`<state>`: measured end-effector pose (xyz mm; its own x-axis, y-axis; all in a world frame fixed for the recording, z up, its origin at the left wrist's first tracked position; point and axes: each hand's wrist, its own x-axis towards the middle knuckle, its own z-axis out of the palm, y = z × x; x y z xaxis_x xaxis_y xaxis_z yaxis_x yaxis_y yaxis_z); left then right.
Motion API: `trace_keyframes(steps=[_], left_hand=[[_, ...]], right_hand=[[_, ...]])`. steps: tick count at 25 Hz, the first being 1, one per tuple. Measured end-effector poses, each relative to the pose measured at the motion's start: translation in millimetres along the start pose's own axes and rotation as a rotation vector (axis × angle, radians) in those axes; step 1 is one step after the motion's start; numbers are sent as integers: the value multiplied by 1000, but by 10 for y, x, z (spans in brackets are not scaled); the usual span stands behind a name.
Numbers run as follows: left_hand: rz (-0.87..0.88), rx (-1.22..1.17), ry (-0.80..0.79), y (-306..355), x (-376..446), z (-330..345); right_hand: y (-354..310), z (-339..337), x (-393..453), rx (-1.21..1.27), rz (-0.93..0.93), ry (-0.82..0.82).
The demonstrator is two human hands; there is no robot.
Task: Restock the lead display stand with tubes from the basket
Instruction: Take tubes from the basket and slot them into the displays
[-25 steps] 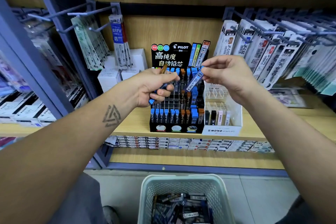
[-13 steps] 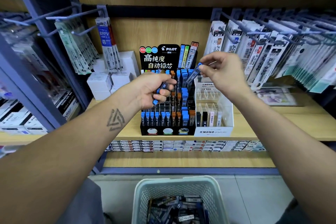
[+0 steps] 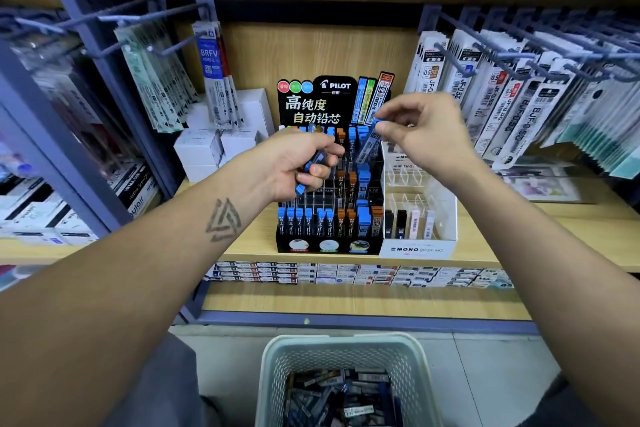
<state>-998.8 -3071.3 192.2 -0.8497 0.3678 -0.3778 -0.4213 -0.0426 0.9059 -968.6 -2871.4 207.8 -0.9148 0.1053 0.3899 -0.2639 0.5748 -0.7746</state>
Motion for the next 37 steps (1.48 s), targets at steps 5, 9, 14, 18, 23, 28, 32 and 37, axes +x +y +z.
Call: trace_keyframes(steps=[5,9,14,18,23,28,32,37], left_hand=[[12,20,1,-20,-7,36],[8,17,1,-33,2,54],[8,19,7,-53,16,60],[5,13,5,-51,15,53],[-1,20,7,-71,31,65],[-12,23,-6,-68,48,51],[-13,22,-10,-66,50,41],[-11,25,-13,-74,47,51]], right_hand=[[45,-29,-105,-110,31,-211],[97,59,-204,-333,-125,-262],[46,-1,-206,-298,-69,-364],[32,-22,-227,-212,-57,-430],[99,-4,-196,-221,-109,-288],[115,40,-209,-246,-98,-304],[120,57,-210,-227,-80,-308],[123,52,-193,-232,-45,-271]])
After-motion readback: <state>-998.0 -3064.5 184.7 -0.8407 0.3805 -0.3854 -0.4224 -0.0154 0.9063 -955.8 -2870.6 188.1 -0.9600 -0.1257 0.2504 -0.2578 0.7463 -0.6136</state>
